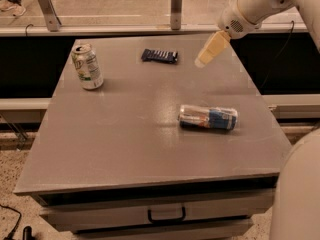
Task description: Pick rxbar blueberry
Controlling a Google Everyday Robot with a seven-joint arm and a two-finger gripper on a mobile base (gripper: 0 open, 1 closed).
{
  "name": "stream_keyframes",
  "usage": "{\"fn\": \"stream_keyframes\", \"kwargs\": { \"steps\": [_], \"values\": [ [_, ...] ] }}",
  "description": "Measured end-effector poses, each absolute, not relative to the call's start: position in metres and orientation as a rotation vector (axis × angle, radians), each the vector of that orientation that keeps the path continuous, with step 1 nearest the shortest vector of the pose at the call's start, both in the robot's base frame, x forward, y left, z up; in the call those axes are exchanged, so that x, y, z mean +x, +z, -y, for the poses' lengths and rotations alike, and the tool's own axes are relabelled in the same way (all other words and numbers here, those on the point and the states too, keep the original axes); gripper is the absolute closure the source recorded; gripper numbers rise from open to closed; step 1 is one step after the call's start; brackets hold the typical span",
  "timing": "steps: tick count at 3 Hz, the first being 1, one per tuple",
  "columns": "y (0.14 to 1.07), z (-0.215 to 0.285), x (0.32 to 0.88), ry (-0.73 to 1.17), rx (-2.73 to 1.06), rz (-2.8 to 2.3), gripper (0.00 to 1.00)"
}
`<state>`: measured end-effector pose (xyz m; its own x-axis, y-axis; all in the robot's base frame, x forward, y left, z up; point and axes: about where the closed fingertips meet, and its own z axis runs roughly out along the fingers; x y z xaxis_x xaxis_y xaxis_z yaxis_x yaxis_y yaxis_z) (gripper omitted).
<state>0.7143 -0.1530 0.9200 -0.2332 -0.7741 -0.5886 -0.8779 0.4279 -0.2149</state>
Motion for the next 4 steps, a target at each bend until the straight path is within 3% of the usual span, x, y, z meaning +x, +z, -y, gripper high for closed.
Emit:
{"fn": "stream_keyframes", "kwargs": {
  "steps": [4],
  "values": [
    [0.853,0.082,0.791,0.344,-1.348,-2.121,0.0]
  ]
}}
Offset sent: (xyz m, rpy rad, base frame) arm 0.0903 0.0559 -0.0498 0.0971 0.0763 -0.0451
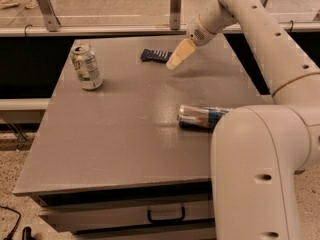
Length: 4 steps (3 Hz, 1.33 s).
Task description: Pick rxbar blueberry
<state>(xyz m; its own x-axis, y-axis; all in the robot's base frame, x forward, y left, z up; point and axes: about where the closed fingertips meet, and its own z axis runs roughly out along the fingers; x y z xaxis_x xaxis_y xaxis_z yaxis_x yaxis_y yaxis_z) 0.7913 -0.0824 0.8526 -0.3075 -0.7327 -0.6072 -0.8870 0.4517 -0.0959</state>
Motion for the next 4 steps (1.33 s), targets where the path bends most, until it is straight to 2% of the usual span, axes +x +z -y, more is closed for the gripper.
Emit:
{"fn": "stream_keyframes", "kwargs": {
  "steps": [2,3,4],
  "values": [
    [0.839,0.063,0.799,0.344,-1.394,-2.146,0.0],
    [0.835,0.053,0.798,0.356,-1.436,-2.15,0.15],
    [0.829,0.044,0.795,0.372,-1.475,-2.163,0.47]
  ]
}}
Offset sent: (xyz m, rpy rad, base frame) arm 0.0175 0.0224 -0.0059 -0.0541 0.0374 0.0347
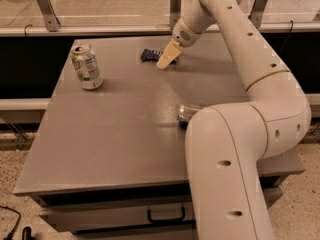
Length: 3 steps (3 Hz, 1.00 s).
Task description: Pick rxbar blueberry
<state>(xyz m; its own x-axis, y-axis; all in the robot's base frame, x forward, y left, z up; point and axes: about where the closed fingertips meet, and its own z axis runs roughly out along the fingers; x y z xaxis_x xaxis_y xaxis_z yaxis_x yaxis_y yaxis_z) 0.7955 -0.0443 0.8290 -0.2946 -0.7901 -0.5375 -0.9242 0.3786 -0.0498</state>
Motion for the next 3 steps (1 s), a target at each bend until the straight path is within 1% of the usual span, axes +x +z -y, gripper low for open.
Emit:
{"fn": "stream_keyframes", "kwargs": {
  "steps": [1,2,3],
  "values": [
    [0.832,0.044,0.795,0.372,-1.478,-2.165,0.7],
    [0.839,0.041,0.792,0.378,-1.493,-2.154,0.99],
    [0.855,0.033,0.78,0.394,-1.54,-2.112,1.0]
  ]
}}
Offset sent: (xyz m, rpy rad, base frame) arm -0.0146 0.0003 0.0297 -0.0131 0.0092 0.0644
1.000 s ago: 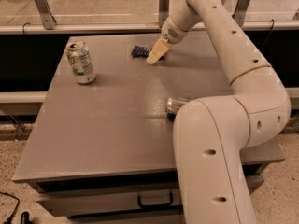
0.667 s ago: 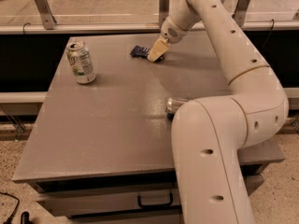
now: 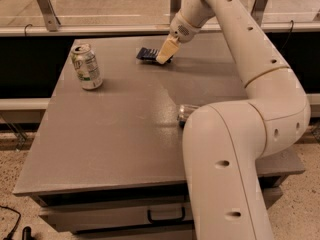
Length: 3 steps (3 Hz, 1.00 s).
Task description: Pick rxbar blueberry
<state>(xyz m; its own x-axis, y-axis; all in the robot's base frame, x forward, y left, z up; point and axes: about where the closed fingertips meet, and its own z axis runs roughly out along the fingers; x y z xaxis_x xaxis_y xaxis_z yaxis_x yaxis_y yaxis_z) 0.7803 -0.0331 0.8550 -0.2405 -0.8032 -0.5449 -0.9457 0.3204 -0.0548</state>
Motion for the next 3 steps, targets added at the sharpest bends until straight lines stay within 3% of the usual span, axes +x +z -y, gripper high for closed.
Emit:
{"fn": "stream_keyframes", "kwargs": {
  "steps": [3],
  "values": [
    [0.95,0.007,0.714,0.431,-1.681,-1.844,1.0]
  ]
}}
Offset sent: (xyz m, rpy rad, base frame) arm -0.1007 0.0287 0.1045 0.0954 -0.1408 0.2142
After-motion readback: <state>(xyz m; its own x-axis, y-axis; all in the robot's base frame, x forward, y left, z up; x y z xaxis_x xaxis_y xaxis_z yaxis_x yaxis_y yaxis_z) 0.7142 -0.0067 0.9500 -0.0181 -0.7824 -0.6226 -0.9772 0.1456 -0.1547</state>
